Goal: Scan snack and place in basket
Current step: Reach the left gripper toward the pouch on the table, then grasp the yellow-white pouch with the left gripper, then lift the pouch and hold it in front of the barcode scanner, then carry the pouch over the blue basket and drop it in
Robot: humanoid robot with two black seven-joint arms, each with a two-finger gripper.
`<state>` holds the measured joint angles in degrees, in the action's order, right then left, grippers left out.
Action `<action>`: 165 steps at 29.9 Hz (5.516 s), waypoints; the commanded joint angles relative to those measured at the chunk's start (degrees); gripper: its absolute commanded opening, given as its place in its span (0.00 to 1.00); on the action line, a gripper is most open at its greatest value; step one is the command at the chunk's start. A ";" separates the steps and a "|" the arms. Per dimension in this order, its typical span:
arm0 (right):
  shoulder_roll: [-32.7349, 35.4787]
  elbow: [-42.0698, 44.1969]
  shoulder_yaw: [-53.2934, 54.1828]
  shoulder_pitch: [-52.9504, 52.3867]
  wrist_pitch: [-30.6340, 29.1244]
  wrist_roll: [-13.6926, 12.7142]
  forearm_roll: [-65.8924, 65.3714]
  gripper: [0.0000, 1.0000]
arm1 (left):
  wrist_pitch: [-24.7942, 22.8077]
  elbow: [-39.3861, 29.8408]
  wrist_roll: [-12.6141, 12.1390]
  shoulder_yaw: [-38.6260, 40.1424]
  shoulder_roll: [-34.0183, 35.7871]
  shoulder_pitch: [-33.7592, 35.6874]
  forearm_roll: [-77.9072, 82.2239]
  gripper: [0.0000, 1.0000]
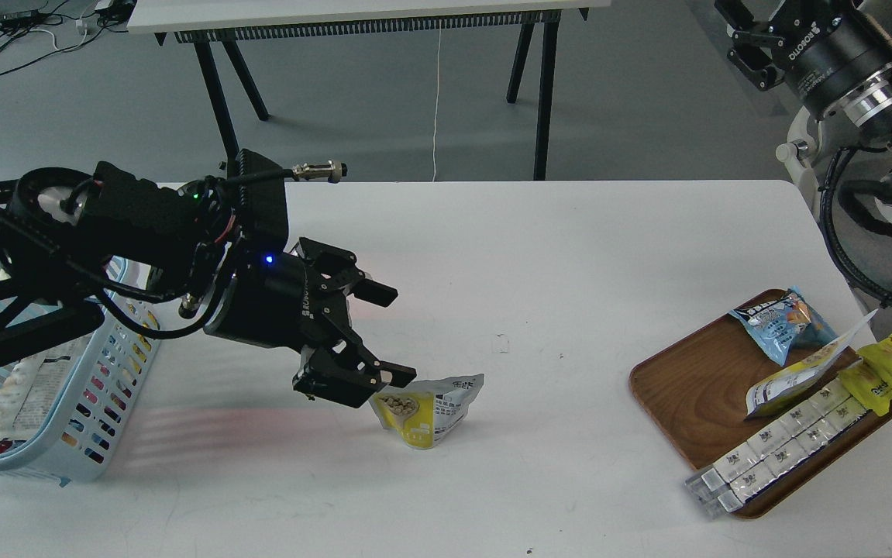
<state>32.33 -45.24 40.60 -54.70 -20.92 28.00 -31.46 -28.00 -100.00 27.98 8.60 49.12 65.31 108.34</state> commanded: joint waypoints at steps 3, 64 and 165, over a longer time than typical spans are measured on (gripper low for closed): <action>-0.08 0.68 0.01 -0.32 0.00 0.00 0.00 1.00 | 0.00 0.42 0.02 0.10 -1.57 -1.67 1.43 1.00; 1.42 0.42 0.27 0.21 -0.35 0.00 1.31 1.00 | 0.00 9.56 0.02 0.62 -9.48 -9.59 11.63 0.00; 2.12 0.24 1.94 0.29 -0.44 0.00 1.40 1.00 | 10.25 14.13 0.02 -2.19 46.33 -6.51 0.73 0.00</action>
<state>34.42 -45.05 42.53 -54.50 -21.27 28.00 -30.06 -18.31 -85.79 28.00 7.39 94.54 58.80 109.16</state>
